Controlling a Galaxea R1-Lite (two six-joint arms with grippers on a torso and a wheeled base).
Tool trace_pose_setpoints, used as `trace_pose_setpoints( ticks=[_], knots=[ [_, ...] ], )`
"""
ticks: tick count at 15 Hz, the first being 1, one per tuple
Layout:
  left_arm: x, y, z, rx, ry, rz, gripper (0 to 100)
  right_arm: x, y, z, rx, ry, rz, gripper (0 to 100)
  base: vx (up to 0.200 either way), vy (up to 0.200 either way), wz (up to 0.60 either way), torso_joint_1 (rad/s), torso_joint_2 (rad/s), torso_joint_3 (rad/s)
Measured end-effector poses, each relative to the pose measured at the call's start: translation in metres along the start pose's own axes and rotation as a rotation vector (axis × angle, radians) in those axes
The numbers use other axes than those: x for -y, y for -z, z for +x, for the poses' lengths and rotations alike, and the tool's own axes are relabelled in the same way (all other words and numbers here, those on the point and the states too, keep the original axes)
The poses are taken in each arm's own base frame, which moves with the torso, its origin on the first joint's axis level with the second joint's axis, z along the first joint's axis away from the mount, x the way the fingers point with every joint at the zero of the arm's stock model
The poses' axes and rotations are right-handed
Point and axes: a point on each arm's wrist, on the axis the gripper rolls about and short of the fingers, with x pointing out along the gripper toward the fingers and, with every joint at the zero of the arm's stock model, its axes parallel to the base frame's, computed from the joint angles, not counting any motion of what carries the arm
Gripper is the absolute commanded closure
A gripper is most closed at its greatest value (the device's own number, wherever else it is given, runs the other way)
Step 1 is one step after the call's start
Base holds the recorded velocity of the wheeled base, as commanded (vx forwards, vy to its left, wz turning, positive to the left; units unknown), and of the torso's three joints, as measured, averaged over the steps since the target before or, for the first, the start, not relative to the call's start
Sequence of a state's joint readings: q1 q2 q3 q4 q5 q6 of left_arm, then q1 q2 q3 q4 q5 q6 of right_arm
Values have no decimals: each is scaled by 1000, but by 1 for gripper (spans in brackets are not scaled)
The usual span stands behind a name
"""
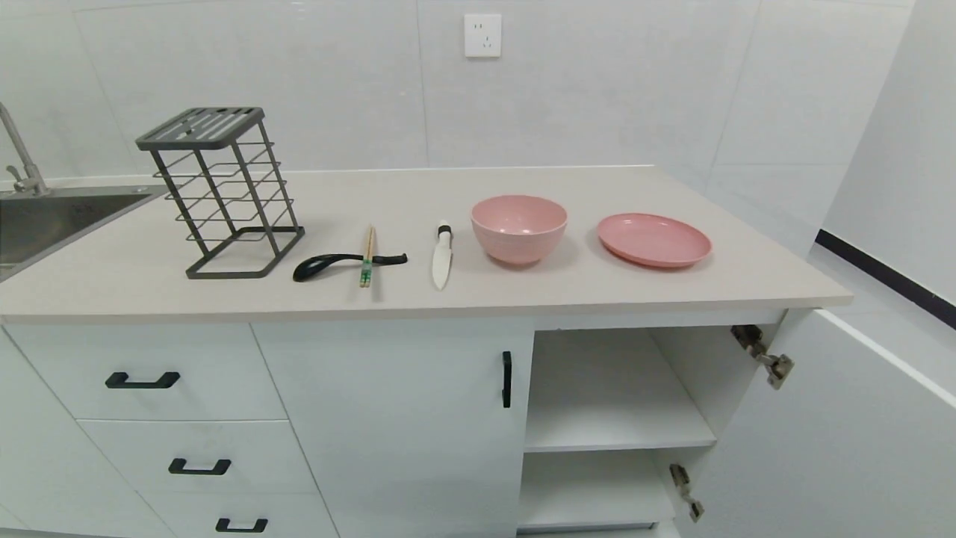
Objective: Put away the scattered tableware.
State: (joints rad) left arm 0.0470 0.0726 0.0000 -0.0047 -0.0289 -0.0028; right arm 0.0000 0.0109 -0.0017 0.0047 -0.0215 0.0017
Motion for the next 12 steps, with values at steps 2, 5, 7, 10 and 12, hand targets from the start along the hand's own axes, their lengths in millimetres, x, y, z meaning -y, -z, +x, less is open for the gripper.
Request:
trace_pose_setpoints(
  ticks=[2,5,7,10,12],
  knots=[
    [0,0,0,0,0,0,0,0,0,0,0,0,1,0,0,0,0,347,-491,-229],
    [0,0,0,-2,0,-1,0,0,0,0,0,0,1,0,133,0,0,292,-356,-173],
    [0,0,0,-1,0,-1,0,0,0,0,0,0,1,0,200,0,0,56,-110,-36],
    [0,0,0,-2,-2,-2,0,0,0,0,-1,0,1,0,67,0,0,14,-11,-7],
    [0,0,0,-1,-3,-17,0,0,0,0,0,0,1,0,0,0,0,0,0,0]
  ],
)
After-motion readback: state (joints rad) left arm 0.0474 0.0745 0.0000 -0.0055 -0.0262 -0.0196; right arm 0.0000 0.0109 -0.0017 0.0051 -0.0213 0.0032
